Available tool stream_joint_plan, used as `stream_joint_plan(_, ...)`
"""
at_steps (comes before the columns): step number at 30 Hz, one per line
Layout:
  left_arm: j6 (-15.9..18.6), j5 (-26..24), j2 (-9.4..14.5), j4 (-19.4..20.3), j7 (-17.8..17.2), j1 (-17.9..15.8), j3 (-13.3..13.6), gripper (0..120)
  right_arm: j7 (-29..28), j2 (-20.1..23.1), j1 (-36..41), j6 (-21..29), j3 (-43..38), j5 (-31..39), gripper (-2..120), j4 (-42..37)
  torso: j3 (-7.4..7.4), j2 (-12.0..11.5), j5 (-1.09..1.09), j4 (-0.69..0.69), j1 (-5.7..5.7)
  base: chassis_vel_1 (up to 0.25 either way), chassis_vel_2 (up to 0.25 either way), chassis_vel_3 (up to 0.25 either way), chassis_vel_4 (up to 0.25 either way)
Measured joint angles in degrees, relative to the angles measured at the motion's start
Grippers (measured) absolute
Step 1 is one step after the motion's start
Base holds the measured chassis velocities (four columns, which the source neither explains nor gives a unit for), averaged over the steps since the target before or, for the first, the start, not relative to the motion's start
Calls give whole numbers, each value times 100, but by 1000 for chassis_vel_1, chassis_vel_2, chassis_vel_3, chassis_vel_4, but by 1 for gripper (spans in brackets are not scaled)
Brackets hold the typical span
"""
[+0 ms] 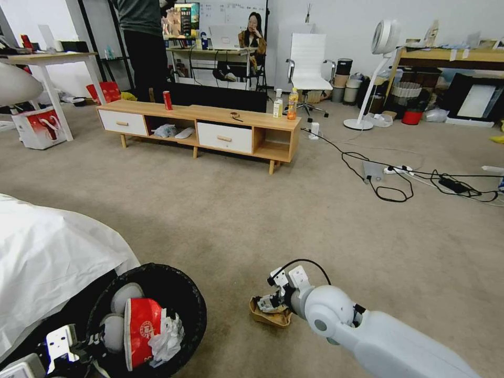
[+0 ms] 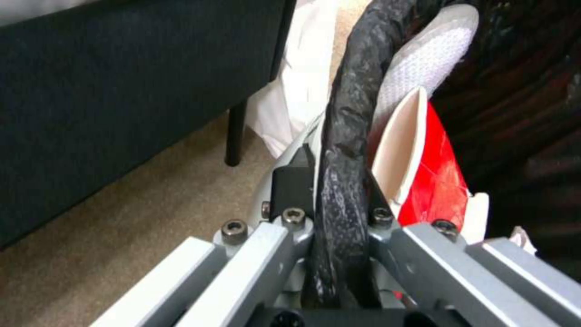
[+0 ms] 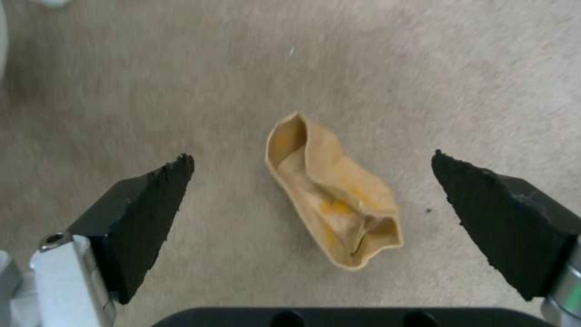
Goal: Pick up the trash bin and place the garbage on the floor into it.
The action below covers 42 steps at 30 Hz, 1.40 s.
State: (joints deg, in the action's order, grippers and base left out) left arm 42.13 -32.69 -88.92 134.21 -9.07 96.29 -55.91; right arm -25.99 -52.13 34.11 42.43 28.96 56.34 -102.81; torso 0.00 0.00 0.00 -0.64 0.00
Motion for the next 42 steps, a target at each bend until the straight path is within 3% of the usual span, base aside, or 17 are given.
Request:
stream_joint_plan(14, 0, 31, -24, -136, -4, -140, 69, 3, 400, -382, -166, -254, 804, -677, 100, 1042, 0, 1, -1, 2, 0, 0, 0, 0, 0)
stream_joint_plan(29, -3, 110, -44, -271, -3, -193, 136, 3, 719, -704, -222, -501, 990, -1137, 100, 1866, 0, 0, 0, 1, 0, 0, 0, 0, 0)
stream_joint_plan(42, -22, 152, -57, -334, 7, -205, 168, 3, 1046, -1235, -297, -917, 1067, -1775, 100, 2859, 0, 0, 0, 1, 0, 0, 0, 0, 0)
